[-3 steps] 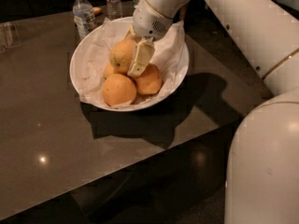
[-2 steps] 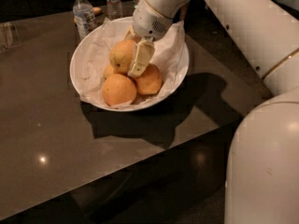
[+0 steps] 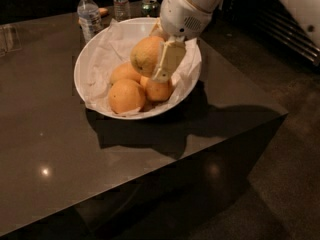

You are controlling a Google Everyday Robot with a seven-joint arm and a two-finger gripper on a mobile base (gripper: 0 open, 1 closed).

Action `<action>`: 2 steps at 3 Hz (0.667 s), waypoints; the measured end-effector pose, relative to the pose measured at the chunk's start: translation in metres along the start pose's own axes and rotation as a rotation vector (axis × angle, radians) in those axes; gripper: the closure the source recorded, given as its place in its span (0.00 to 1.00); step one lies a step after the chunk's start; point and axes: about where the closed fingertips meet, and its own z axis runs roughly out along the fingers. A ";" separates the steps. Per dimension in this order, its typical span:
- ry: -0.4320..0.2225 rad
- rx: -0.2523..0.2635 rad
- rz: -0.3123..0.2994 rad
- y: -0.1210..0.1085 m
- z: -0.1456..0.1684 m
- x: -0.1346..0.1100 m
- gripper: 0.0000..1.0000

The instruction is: Pick orange from white bowl

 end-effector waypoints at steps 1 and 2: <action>0.026 0.138 0.046 0.048 -0.044 0.004 1.00; 0.027 0.261 0.088 0.092 -0.074 0.013 1.00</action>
Offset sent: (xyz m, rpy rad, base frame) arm -0.1432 -0.1061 0.0530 0.0794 -0.2708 -0.3384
